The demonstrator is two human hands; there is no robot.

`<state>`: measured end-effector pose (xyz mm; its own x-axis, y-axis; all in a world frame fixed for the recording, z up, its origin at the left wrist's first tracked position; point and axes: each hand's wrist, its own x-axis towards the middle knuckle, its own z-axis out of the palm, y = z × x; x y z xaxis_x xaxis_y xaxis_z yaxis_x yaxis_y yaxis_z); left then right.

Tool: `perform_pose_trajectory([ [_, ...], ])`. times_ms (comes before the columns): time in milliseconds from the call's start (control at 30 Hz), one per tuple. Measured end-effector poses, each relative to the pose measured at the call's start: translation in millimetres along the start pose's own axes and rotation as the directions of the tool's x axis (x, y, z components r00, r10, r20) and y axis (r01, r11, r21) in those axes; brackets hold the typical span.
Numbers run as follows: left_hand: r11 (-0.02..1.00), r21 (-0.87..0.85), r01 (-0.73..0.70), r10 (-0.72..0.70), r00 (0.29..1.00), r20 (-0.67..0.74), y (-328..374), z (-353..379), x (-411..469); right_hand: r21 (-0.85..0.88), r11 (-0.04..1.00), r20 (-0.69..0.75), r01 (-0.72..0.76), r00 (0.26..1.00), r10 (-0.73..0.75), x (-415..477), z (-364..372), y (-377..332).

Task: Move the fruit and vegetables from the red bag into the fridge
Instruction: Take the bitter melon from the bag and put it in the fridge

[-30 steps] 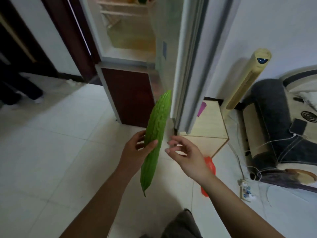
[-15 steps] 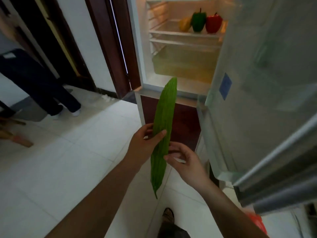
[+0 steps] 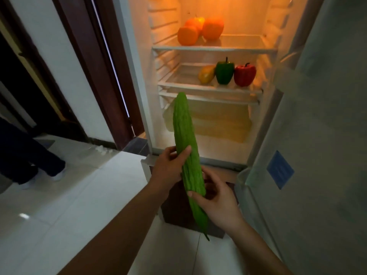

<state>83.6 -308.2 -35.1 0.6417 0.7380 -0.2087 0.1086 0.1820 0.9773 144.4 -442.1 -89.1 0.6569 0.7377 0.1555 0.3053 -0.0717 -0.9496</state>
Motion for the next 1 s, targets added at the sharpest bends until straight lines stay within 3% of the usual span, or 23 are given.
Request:
perform_pose_trajectory([
  [200, 0.939, 0.290, -0.186, 0.129, 0.970, 0.207, 35, -19, 110, -0.002, 1.000, -0.224, -0.023, 0.974, 0.022, 92, 5, 13],
  [300, 0.915, 0.340, -0.219, 0.129, 0.955, 0.266, 60, -39, 165, -0.015, 0.998, -0.342, -0.063, 0.938, 0.054, 133, 7, 21],
  [500, 0.873, 0.358, -0.332, 0.167, 0.892, 0.420, 96, -52, 260, -0.082, 0.991, -0.434, -0.104, 0.899, 0.058, 205, 11, 17],
  [633, 0.926, 0.275, -0.257, 0.107, 0.881, 0.461, 105, -30, 296, -0.115, 0.991, -0.492, -0.064, 0.870, -0.001, 253, 16, -1],
  [800, 0.997, 0.074, -0.036, -0.001, 0.894, 0.448, 116, 5, 326, -0.164, 0.985, -0.494, -0.044, 0.868, -0.043, 298, 12, -22],
  [1000, 0.999, 0.041, 0.009, -0.024, 0.922, 0.386, 125, 21, 353, -0.168, 0.984, -0.435, -0.066, 0.900, -0.014, 328, 2, -25],
])
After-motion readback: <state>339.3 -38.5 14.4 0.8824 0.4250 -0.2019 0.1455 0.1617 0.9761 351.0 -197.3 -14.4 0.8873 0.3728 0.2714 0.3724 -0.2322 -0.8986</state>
